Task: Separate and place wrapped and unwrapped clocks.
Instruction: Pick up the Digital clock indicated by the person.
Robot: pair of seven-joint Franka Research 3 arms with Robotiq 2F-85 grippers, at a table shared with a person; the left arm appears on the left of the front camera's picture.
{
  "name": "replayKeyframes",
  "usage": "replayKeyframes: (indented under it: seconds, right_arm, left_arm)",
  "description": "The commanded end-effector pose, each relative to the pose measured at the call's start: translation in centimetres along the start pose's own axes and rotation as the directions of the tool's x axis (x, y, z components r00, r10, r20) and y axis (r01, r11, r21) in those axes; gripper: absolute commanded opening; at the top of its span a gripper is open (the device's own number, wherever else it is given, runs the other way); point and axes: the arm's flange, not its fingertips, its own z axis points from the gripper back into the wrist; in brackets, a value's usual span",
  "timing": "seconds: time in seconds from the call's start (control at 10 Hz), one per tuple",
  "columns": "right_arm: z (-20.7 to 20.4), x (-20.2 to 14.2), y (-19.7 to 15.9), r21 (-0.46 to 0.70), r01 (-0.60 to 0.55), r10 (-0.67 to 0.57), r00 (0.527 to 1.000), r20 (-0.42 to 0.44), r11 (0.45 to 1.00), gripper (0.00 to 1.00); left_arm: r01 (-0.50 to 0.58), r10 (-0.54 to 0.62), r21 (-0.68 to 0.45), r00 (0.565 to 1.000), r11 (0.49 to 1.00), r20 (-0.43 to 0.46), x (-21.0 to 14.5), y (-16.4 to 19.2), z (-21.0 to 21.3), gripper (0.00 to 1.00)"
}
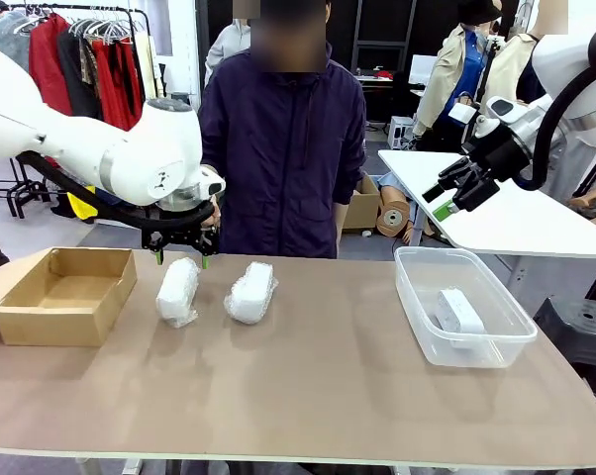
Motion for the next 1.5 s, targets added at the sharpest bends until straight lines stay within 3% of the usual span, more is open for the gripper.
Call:
replayKeyframes:
  seconds: [0.0,0.2,0.7,1.4]
  right_arm:
    - [0.1,0.4,-0.1,-0.006,0.011,-0.011,1.0,0.001,1.0,1.0]
    - [0.1,0.4,-0.1,-0.006,0.011,-0.011,1.0,0.001,1.0,1.0]
    - [0.1,0.4,-0.1,-0.006,0.011,-0.011,1.0,0.001,1.0,1.0]
    - [0.1,0.4,-0.1,-0.006,0.011,-0.011,1.0,0.001,1.0,1.0]
  left_arm:
    - [-0.051,0.05,0.057,0.999,0.997,0.013,1.3,-0.4,-1.3,1.0]
    - [-0.098,0.095,0.083,0.995,0.992,0.031,1.5,0.2,-2.6,1.0]
    - [-0.064,0.064,0.054,0.998,0.997,-0.005,1.3,0.5,-2.9,1.0]
    - [-0.071,0.071,-0.007,0.997,0.997,-0.027,2.5,1.7,-8.0,1.0]
